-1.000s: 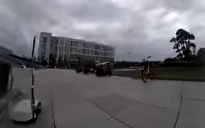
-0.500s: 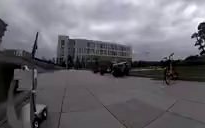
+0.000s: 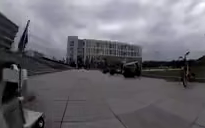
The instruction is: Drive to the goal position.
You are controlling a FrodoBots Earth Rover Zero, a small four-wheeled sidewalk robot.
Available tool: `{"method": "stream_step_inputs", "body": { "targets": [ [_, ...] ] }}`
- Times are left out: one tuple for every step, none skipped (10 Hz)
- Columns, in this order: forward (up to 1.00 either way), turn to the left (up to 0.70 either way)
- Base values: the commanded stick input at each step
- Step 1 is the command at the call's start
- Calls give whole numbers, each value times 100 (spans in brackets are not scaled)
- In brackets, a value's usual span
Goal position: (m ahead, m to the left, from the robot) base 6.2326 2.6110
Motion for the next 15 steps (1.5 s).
{"method": "stream_step_inputs", "body": {
  "targets": [
    [70,35],
    [70,0],
    [70,0],
    [70,0],
    [70,0],
    [70,0],
    [70,0],
    [70,0],
    [70,0],
    [70,0],
    [70,0],
    [70,0],
    [70,0],
    [70,0],
    [70,0]
  ]
}}
